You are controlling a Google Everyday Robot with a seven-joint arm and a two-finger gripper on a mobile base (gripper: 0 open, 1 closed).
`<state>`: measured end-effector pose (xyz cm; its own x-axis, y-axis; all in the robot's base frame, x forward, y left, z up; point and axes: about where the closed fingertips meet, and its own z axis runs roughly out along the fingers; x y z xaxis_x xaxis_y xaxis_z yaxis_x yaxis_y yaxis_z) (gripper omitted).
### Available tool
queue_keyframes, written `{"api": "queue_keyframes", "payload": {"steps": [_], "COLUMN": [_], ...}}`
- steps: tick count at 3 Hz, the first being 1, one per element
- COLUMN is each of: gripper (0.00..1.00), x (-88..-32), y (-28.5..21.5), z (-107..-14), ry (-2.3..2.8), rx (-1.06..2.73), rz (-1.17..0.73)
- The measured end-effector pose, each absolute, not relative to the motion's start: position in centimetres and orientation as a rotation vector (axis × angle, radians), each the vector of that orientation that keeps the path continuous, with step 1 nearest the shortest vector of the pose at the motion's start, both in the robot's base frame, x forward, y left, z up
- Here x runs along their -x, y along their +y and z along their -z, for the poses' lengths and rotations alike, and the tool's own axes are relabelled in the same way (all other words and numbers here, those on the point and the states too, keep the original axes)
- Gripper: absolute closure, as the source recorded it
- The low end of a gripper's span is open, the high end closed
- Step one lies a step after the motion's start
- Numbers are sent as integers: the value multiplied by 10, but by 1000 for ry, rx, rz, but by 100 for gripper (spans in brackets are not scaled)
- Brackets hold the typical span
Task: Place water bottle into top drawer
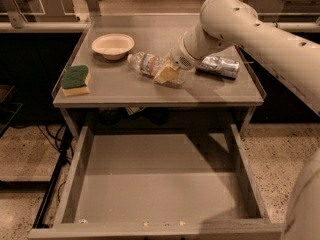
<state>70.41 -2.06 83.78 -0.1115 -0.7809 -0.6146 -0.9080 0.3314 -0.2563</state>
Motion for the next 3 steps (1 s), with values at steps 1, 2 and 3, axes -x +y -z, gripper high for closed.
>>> {"api": "queue_keyframes", "payload": {"steps": [1,2,3], "gripper": [87,100,100], "x": [-704,-706,-710], "y": [-21,-17,-17], "z": [-838,-837,-846], "ry": [1921,1919,1910], "rx": [1483,1499,1541], "rz": [-240,-244,-241]}}
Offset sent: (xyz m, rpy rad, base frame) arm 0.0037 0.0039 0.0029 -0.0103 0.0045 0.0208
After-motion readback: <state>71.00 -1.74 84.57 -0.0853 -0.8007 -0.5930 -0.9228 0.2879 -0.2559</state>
